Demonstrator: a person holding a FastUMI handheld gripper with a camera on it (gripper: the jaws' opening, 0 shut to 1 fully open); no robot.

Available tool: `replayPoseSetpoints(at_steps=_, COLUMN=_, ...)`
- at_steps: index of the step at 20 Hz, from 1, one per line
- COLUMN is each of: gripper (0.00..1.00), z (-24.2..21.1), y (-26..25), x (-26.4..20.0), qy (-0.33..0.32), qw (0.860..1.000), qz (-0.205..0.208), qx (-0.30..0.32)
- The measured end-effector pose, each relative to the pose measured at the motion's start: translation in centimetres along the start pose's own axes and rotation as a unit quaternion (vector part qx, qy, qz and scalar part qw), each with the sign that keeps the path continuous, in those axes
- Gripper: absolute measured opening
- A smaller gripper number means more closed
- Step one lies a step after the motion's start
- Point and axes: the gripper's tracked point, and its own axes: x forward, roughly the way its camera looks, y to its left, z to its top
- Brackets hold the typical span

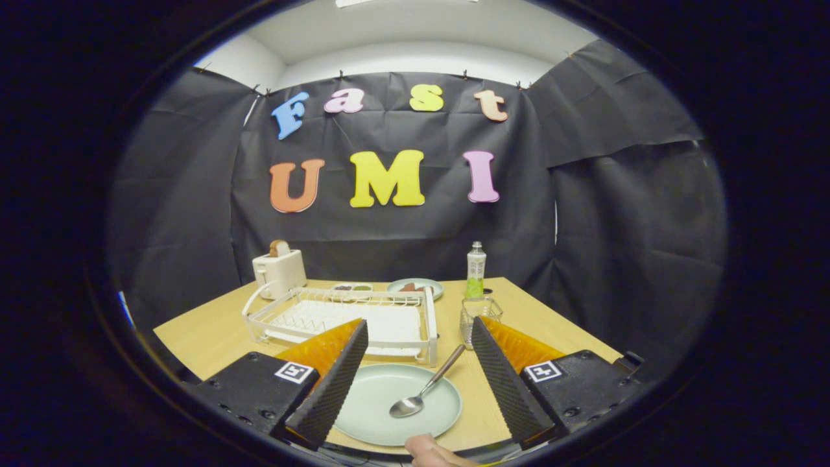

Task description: Take the plate from the dish rack, then take the spoon from the basket and place it into the plate.

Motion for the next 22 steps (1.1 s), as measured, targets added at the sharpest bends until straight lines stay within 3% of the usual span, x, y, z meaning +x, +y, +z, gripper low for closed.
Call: replayPoseSetpoints(at_steps=22, gripper=1.0, z=1.6, y=-3.3, x=-5.9, qy=-0.023, qw=1.0, qz=0.02, qx=0.001)
